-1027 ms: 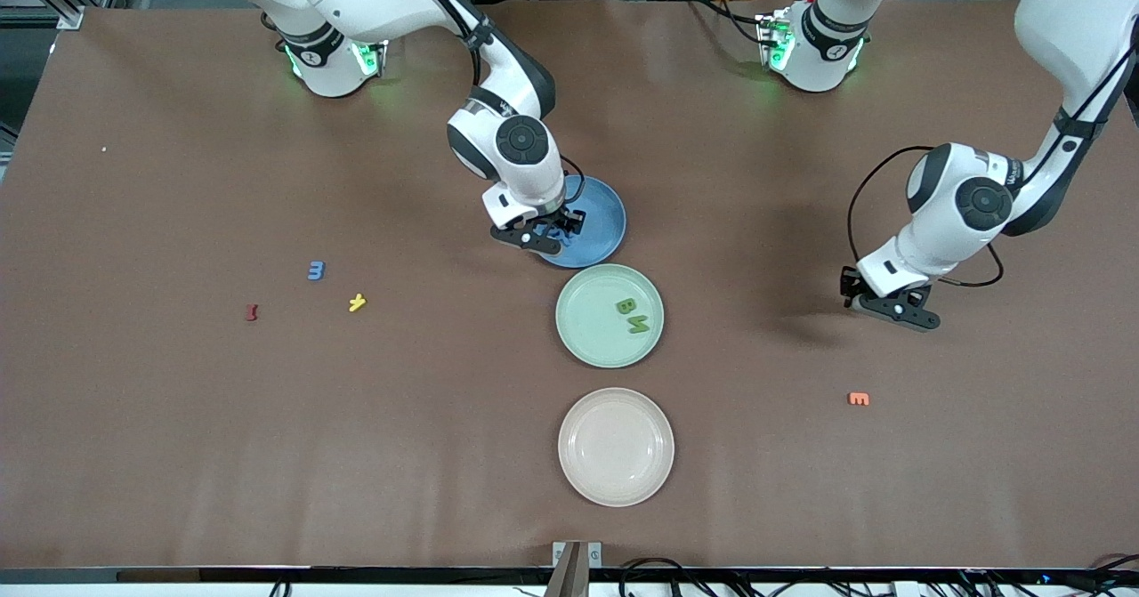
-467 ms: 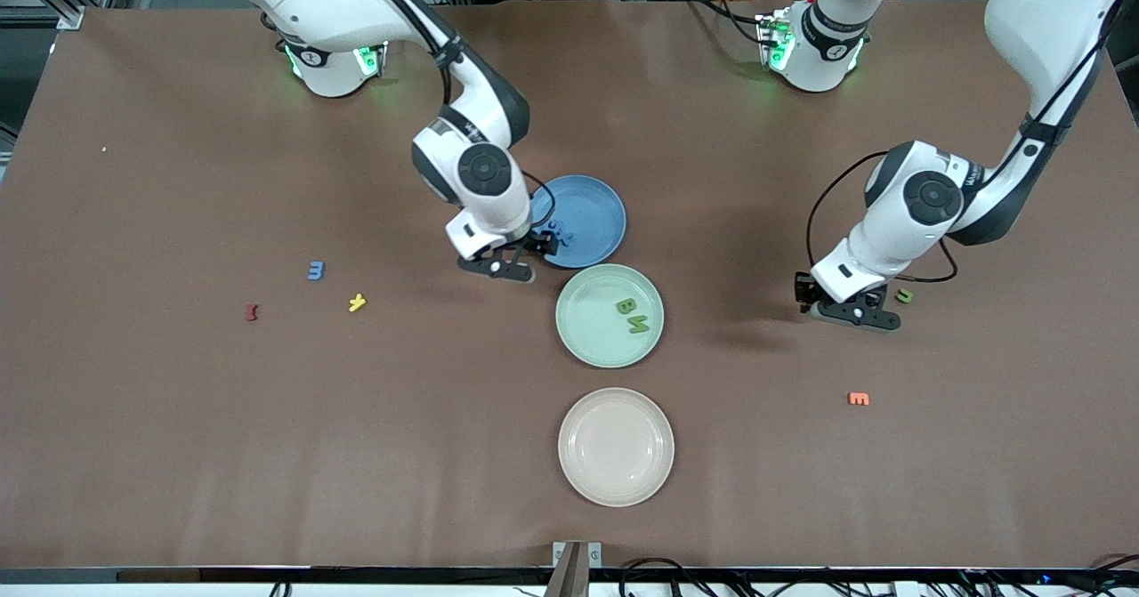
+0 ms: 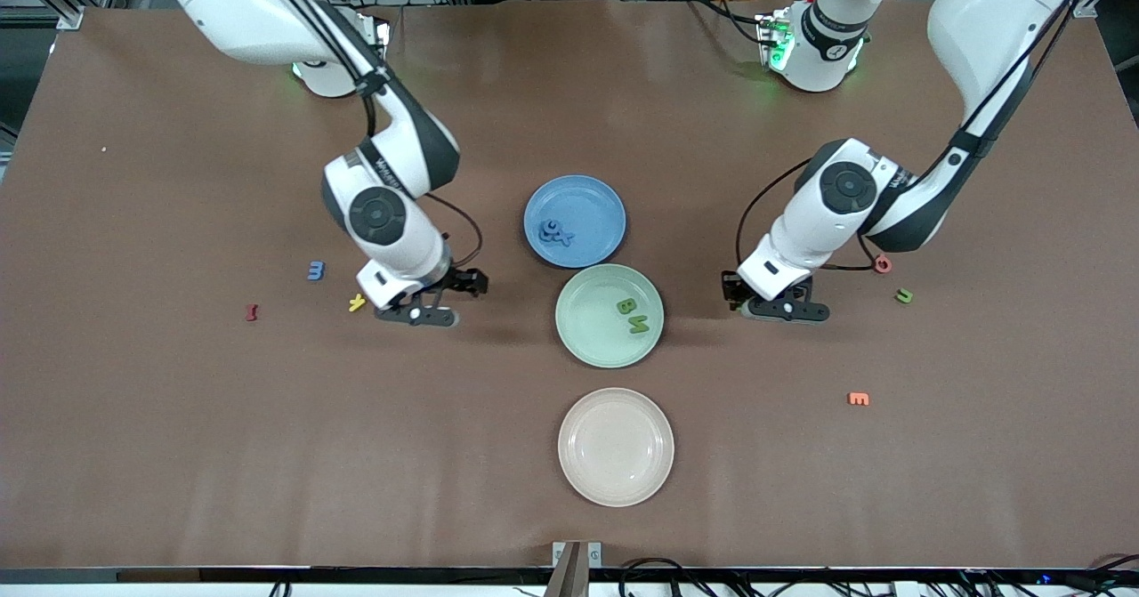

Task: Sort letters by color into matching plates
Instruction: 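Carry the green b onto the green plate while the right gripper returns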

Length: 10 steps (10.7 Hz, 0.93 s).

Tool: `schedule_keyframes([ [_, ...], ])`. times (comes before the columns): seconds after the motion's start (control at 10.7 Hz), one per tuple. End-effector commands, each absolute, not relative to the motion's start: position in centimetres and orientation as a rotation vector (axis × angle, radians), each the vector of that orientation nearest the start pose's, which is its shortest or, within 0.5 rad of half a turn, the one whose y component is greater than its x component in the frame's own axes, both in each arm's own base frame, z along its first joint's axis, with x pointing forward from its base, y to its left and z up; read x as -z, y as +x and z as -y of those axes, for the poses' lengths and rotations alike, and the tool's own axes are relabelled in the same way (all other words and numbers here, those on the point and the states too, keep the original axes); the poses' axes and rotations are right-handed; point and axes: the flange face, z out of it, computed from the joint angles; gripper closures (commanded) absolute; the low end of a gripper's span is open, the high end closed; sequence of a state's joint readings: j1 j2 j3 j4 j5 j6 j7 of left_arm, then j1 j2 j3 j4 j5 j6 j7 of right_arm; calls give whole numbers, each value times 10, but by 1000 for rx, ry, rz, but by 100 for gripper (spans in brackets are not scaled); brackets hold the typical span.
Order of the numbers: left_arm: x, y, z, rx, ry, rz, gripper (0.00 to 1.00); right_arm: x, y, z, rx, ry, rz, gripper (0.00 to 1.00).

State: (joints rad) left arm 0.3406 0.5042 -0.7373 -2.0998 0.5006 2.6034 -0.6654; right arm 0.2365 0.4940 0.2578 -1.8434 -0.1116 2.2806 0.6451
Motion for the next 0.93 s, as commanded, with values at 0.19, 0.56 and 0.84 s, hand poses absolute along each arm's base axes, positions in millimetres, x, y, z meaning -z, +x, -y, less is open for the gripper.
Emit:
schedule_keyframes([
  [0.19, -242, 542, 336, 155, -3336, 235, 100, -268, 594, -180, -64, -3171, -42, 0],
  [0.56, -211, 529, 398, 189, -3263, 363, 97, -268, 604, -96, -61, -3195, 25, 0],
  [0.84, -208, 533, 400, 206, -3256, 365, 1, -275, 598, -39, -70, -3200, 99, 0],
])
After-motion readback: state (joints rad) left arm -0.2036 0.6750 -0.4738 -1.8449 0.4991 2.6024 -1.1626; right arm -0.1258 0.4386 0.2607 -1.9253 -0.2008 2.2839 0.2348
